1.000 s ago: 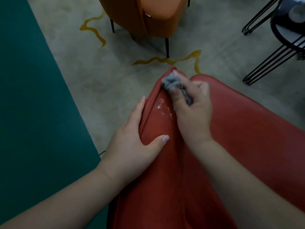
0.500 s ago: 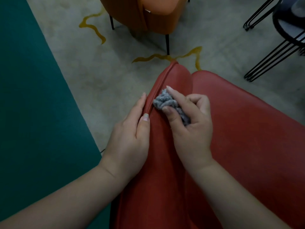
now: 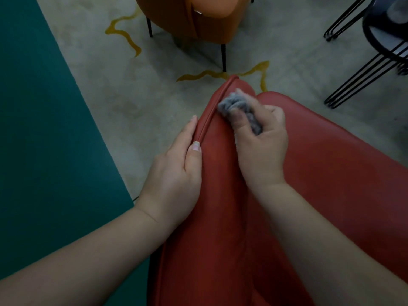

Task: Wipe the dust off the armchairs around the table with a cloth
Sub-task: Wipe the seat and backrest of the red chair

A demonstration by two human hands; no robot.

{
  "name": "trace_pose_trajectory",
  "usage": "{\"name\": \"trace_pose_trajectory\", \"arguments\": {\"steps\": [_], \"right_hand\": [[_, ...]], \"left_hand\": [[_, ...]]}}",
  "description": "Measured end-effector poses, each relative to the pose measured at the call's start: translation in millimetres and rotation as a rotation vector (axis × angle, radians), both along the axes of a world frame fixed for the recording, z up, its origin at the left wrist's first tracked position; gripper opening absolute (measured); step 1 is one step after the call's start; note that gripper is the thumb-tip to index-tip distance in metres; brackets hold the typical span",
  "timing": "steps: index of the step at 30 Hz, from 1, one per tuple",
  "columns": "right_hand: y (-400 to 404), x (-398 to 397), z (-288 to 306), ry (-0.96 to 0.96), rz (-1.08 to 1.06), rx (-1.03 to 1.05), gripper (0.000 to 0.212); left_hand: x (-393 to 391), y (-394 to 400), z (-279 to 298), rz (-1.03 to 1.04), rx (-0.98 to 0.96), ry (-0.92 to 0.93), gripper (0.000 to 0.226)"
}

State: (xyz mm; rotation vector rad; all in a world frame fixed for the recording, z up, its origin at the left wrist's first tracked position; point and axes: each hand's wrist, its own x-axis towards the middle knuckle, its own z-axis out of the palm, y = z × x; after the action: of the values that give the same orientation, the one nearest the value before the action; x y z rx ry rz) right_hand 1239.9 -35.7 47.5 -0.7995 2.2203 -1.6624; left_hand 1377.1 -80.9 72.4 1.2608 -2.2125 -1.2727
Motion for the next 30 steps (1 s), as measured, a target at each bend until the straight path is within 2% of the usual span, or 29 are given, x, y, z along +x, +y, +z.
{"name": "trace_pose_trajectory", "arguments": {"steps": [2,3,7,9,14,18,21,23,27,30], "right_hand": [[1.8,-0.6,-0.1,-0.081,-0.039,-0.018,0.033],[7.9,5.1,0.5,-0.06,-0.019,-0.018,0.034],[25.1,28.4,3.9,0.194,0.2,-0.02,0.036],[14.7,18.9,3.9,0.268,0.235,0.002,0.033],[-4.6,-4.7,1.7,0.165,0.115,0.034,0.034],[24.2,20.2,-0.9,0.286,0.235,-0.006,0.034],[11.4,9.0,-3.9,0.318,0.236,-0.009,0.033],[-11.9,-11.7,-6.0,0.254,0.163,0.009,0.033],[-49.2,-60.1,-11.3,-0.14,0.067,0.046,0.027],[-34.0,-42.5,-10.9,-0.1,0.03,0.066,0.032]], "left_hand": [[0.7,0.9,-0.1,-0.005,0.002,-0.003,0.055],[1.0,1.0,-0.1,-0.01,-0.004,-0.006,0.055],[1.8,-0.8,-1.3,-0.001,-0.007,-0.016,0.055],[1.4,-0.8,-1.6,0.011,0.002,-0.008,0.054],[2.0,0.3,-3.1,0.007,0.009,0.006,0.054],[3.1,0.5,-1.9,0.0,-0.007,0.002,0.054],[2.4,-0.1,-1.8,-0.006,-0.007,-0.009,0.054],[1.3,0.8,-0.2,-0.012,-0.014,-0.023,0.054],[-0.4,4.0,2.6,-0.076,-0.043,-0.105,0.057],[-2.8,4.7,2.8,-0.124,-0.098,-0.198,0.062]]}}
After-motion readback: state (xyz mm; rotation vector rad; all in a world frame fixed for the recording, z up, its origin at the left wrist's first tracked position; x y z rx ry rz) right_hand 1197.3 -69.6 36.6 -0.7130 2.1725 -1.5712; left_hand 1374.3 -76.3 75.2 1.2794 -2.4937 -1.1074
